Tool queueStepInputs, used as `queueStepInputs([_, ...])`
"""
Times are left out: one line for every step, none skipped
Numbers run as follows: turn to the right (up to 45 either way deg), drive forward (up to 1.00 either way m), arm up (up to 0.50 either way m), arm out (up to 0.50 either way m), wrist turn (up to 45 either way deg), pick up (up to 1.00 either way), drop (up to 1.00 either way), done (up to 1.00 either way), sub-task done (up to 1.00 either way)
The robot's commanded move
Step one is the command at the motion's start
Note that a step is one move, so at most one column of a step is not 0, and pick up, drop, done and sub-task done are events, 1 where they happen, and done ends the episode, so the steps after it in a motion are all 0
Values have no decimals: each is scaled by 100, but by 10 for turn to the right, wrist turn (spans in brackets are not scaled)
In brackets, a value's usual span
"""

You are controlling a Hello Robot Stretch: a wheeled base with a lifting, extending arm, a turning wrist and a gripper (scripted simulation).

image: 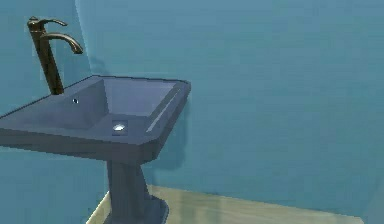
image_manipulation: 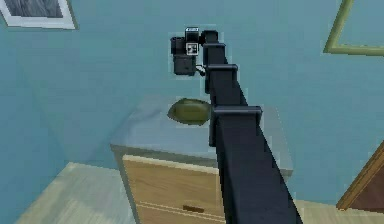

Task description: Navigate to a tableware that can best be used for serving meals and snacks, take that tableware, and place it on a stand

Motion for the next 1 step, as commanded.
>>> queueStepInputs([0,0,0,-10,0,0,0,0,0])
